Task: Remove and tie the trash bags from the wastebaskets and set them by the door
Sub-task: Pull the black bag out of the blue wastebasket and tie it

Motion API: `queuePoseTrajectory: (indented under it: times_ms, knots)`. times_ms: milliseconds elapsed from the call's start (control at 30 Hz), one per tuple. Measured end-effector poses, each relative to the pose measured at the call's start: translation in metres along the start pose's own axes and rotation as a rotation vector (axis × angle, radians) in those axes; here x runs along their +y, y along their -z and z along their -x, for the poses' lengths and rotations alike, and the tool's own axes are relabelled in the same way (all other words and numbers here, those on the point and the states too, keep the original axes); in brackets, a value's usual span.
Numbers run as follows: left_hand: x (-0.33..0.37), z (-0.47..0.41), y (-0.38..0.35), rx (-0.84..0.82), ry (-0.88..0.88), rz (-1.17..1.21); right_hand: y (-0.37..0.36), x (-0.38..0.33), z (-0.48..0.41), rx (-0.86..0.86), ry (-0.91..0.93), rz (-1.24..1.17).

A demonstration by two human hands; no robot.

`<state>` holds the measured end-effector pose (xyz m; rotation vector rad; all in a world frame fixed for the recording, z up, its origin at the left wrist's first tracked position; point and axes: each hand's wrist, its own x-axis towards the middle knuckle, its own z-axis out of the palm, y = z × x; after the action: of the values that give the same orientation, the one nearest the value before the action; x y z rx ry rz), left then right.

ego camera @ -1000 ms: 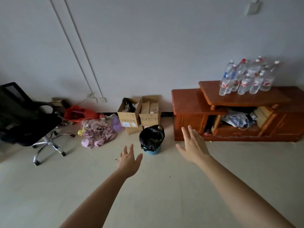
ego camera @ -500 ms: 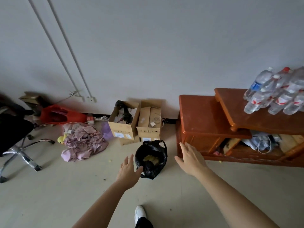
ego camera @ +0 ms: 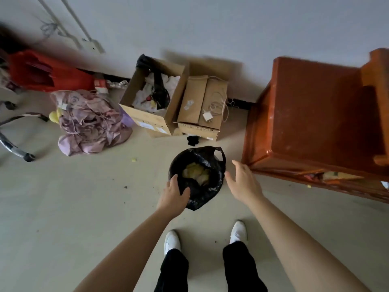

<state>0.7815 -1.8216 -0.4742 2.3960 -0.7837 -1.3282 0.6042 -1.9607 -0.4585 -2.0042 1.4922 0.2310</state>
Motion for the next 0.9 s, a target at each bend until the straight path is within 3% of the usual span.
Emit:
queuePoseTrajectory:
  times_ms: [167, 400, 500, 600, 733, 900]
  knots:
    - [-0.052, -0.115, -0.094, 0.079, 0.33, 0.221, -0.11, 0.06, -0.124, -0.103, -0.109, -0.174]
    - [-0.141, -0.213, -0.184, 0.202, 0.821, 0.731, -0.216, 0.125, -0.227, -0.047, -0.259, -0.392]
    - [-0.165, -0.232, -0.205, 0.139, 0.851, 0.973, -0.239, 0.136, -0.258, -0.007, -0.293, -0.527]
    - [-0.176, -0.238, -0.213, 0.126, 0.797, 0.981, -0.253, 0.139, -0.282, -0.052, -0.322, -0.654]
    - [-0.175, -0.229, -0.209, 0.259, 0.774, 0.812, -0.247, 0.132, -0.277, 0.063, -0.2, -0.443]
    - [-0.162, -0.215, -0.184, 0.357, 0.706, 0.623, -0.237, 0.115, -0.27, 0.018, -0.142, -0.461]
